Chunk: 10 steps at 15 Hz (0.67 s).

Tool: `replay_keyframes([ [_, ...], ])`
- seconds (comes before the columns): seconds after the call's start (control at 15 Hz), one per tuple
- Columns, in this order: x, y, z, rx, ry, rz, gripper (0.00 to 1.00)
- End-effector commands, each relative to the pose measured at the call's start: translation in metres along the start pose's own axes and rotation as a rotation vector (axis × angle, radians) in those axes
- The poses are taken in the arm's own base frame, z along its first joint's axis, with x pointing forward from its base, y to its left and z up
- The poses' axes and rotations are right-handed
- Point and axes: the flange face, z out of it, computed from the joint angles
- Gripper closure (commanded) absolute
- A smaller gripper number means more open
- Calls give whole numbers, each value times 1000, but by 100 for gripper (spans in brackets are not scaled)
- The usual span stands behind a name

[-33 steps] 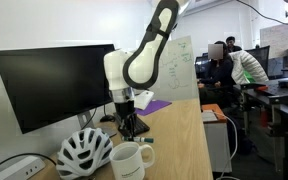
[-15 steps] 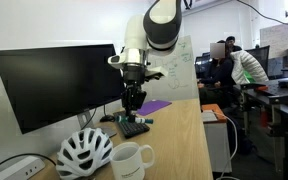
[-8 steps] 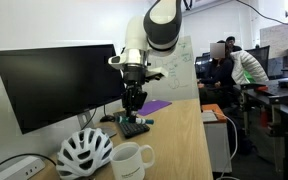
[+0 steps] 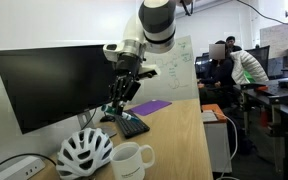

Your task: Put the marker in the cup

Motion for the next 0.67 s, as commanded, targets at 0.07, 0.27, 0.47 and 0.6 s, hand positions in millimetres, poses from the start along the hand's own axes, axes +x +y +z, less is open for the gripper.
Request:
replay_keyframes([
  [0.07, -11, 10, 11, 44, 208, -40, 95],
  [0.27, -25, 16, 27, 57, 299, -32, 95],
  [0.47, -32, 21, 41, 53, 361, -60, 95],
  [0.6, -33, 23, 50, 64, 379, -72, 95],
])
